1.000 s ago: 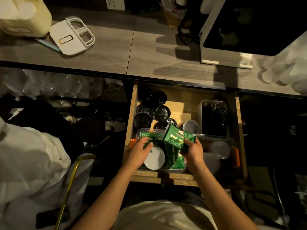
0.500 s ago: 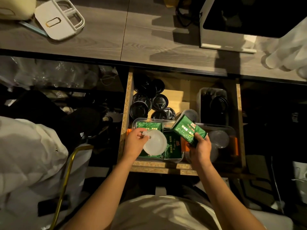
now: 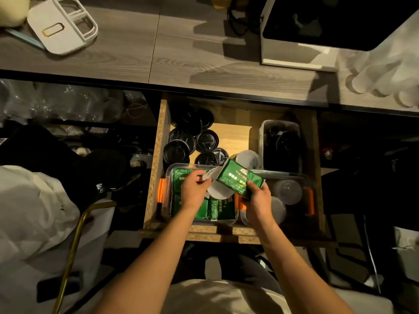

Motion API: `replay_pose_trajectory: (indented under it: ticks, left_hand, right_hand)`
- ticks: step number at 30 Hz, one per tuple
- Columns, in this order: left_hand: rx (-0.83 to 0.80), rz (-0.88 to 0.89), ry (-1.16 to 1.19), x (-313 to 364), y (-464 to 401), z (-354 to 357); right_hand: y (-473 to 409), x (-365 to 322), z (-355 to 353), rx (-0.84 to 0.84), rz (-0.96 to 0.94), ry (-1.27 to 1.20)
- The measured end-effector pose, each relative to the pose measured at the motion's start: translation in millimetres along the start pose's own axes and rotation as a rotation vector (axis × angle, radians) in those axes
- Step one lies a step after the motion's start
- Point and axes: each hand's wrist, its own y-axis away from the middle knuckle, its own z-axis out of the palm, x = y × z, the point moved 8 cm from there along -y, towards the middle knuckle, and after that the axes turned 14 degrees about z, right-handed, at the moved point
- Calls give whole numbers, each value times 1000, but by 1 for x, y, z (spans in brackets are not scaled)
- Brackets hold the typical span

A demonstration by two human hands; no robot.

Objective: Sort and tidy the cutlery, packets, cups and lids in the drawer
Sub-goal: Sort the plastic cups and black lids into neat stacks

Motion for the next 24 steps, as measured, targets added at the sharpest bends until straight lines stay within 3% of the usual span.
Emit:
replay_pose_trajectory:
  ticks: [6, 10, 16, 24]
  left_hand:
    - [121, 21, 7, 20, 18, -33]
    - [100, 68, 236, 30, 24, -53]
    - [-26, 82, -63, -9, 38, -76]
    - [16, 35, -217, -44, 51, -91]
  right_hand:
    - [7, -3, 20, -73, -100, 126]
    - [25, 12, 47, -107, -177, 355]
    - [42, 53, 64, -24, -314, 717]
    - [27, 100, 45, 135, -189, 852]
